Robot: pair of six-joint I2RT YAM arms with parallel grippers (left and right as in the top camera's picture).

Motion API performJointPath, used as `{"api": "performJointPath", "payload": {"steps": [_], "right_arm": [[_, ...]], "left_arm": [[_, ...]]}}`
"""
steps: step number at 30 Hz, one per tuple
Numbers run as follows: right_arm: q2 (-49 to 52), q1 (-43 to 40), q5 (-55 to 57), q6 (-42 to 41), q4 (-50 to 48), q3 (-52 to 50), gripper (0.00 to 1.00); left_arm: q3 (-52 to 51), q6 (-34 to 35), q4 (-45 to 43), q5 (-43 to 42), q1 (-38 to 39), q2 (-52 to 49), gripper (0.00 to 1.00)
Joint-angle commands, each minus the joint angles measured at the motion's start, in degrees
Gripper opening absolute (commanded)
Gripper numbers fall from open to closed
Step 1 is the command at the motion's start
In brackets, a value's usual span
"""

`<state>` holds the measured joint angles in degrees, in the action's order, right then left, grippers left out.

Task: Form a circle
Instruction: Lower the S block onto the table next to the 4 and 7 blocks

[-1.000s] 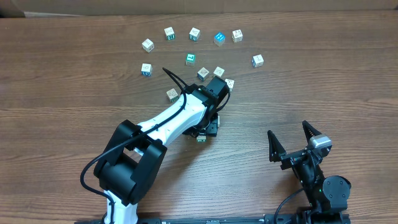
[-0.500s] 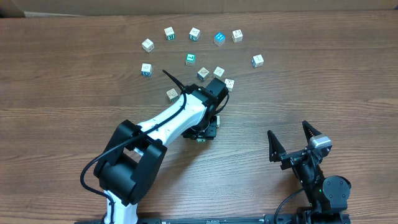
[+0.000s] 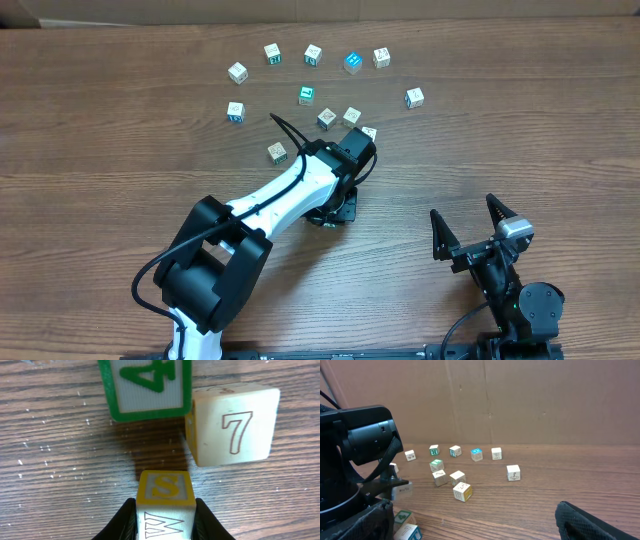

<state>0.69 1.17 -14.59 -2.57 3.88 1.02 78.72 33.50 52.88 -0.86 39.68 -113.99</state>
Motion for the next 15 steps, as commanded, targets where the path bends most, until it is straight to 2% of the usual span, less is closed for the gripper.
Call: {"api": "performJointPath", "payload": {"steps": [1,11,15], "right_arm": [[-0.5,-0.2,0.4,0.3,-0.3,-0.6,1.0],[-0.5,-0.2,0.4,0.3,-0.3,-0.6,1.0],[-0.5,-0.2,0.4,0.3,-0.3,-0.6,1.0]], "left_arm": [[-0.5,3.0,-0.5,-0.1,0.5,0.9,0.19],[-0.5,5.8,-1.7,-0.2,0.5,0.9,0.29],[-0.5,6.9,-1.7,-0.3,0.5,0.9,0.36]]}}
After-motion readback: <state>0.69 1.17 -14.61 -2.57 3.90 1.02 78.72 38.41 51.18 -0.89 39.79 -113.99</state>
